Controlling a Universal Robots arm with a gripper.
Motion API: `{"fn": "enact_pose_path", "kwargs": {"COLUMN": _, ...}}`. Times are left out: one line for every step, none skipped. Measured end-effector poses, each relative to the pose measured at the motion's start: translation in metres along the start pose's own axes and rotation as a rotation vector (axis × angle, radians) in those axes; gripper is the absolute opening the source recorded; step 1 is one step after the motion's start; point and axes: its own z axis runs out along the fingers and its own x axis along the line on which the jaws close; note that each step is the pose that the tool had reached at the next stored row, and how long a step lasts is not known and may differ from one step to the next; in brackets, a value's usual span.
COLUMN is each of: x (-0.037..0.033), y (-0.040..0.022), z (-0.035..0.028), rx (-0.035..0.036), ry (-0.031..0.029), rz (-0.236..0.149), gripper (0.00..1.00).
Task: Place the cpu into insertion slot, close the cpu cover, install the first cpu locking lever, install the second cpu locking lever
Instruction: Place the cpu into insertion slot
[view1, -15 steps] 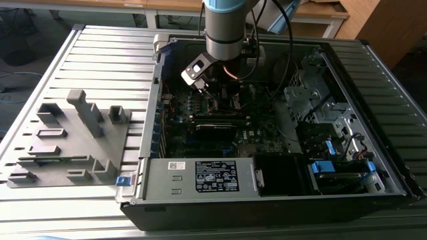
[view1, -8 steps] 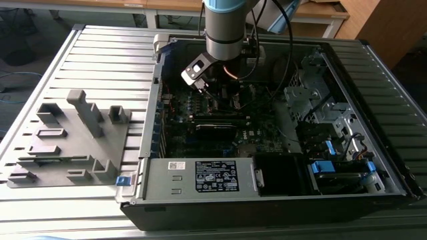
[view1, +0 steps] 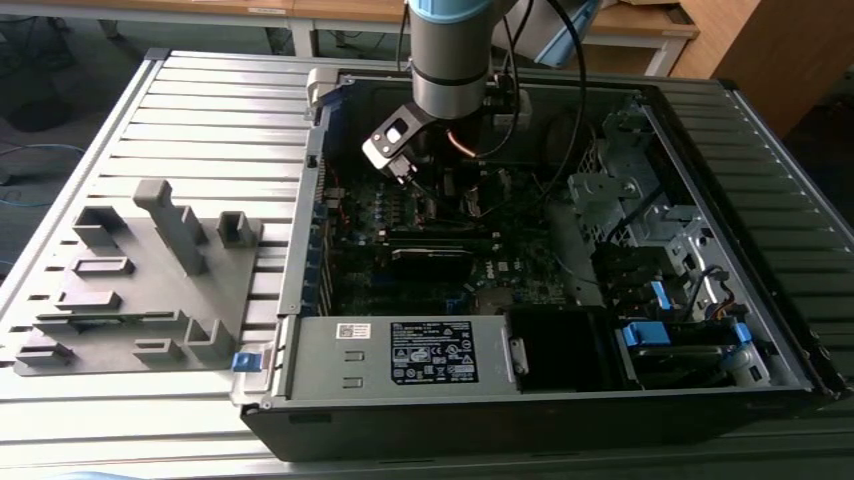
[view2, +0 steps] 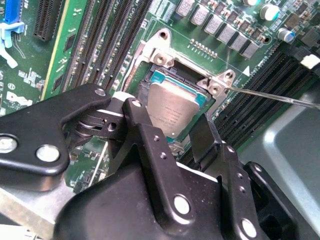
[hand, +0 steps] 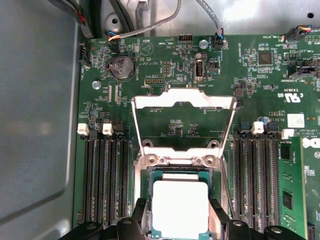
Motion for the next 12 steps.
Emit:
{"fn": "enact_pose_path", "kwargs": {"x": 0.0001, "y": 0.0001, "z": -0.0009, "rx": 0.0, "ry": 0.0001, "rz": 0.0, "gripper": 0.57}}
{"fn": "enact_pose_path", "kwargs": {"x": 0.0001, "y": 0.0002, "z": -0.0014, "rx": -0.0001, "ry": 0.0001, "rz": 0.0, "gripper": 0.57}}
{"fn": "enact_pose_path", "kwargs": {"x": 0.0001, "y": 0.0001, "z": -0.0014, "rx": -0.0001, "ry": 0.0001, "rz": 0.0, "gripper": 0.57}}
{"fn": "enact_pose_path", "kwargs": {"x": 0.0001, "y": 0.0001, "z": -0.0015, "rx": -0.0001, "ry": 0.0, "rz": 0.0, "gripper": 0.57}}
{"fn": "enact_pose_path", "kwargs": {"x": 0.0001, "y": 0.0001, "z": -0.0015, "rx": -0.0001, "ry": 0.0, "rz": 0.0, "gripper": 0.57}}
{"fn": "enact_pose_path", "kwargs": {"x": 0.0001, "y": 0.0001, "z": -0.0015, "rx": -0.0001, "ry": 0.0, "rz": 0.0, "gripper": 0.57}}
{"fn": "enact_pose_path", "kwargs": {"x": 0.0001, "y": 0.0001, "z": -0.0016, "rx": 0.0, "ry": -0.0002, "rz": 0.0, "gripper": 0.57}}
{"fn": "enact_pose_path", "kwargs": {"x": 0.0001, "y": 0.0001, "z": -0.0016, "rx": 0.0, "ry": -0.0002, "rz": 0.0, "gripper": 0.57}}
{"fn": "enact_pose_path", "kwargs": {"x": 0.0001, "y": 0.0001, "z": -0.0017, "rx": 0.0, "ry": -0.0002, "rz": 0.0, "gripper": 0.57}}
{"fn": "enact_pose_path", "kwargs": {"x": 0.0001, "y": 0.0001, "z": -0.0017, "rx": 0.0, "ry": -0.0002, "rz": 0.0, "gripper": 0.57}}
{"fn": "enact_pose_path", "kwargs": {"x": 0.0001, "y": 0.0001, "z": -0.0017, "rx": 0.0, "ry": -0.0002, "rz": 0.0, "gripper": 0.57}}
{"fn": "enact_pose_path", "kwargs": {"x": 0.0001, "y": 0.0001, "z": -0.0017, "rx": 0.0, "ry": -0.0002, "rz": 0.0, "gripper": 0.57}}
